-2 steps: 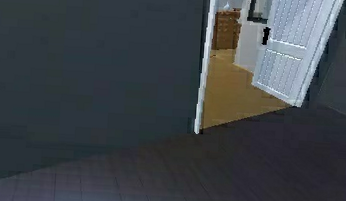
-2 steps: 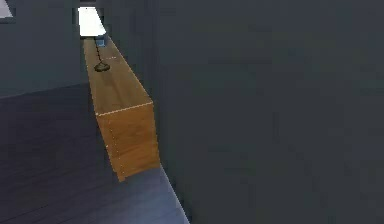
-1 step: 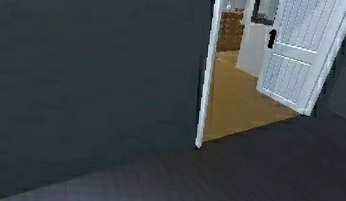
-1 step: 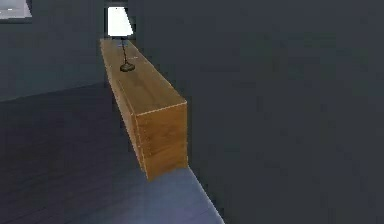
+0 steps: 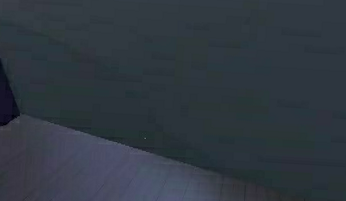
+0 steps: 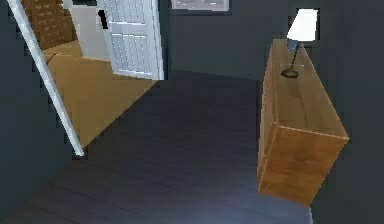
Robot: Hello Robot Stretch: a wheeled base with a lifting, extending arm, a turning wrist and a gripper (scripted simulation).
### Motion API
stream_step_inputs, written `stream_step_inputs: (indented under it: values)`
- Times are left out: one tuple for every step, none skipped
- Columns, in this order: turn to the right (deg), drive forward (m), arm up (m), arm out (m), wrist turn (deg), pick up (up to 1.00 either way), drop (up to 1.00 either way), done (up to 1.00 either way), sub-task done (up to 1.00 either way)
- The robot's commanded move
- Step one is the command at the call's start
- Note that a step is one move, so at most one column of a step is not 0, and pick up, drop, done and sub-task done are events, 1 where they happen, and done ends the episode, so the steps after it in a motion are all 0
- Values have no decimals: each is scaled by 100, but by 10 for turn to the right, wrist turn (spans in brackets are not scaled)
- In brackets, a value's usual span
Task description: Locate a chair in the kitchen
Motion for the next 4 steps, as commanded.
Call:
stream_step_inputs:
  values:
    - [-150, 0, 0, 0, 0, 0, 0, 0, 0]
    - [0, 85, 0, 0, 0, 0, 0, 0, 0]
    - [-420, 0, 0, 0, 0, 0, 0, 0, 0]
    - [-30, 0, 0, 0, 0, 0, 0, 0, 0]
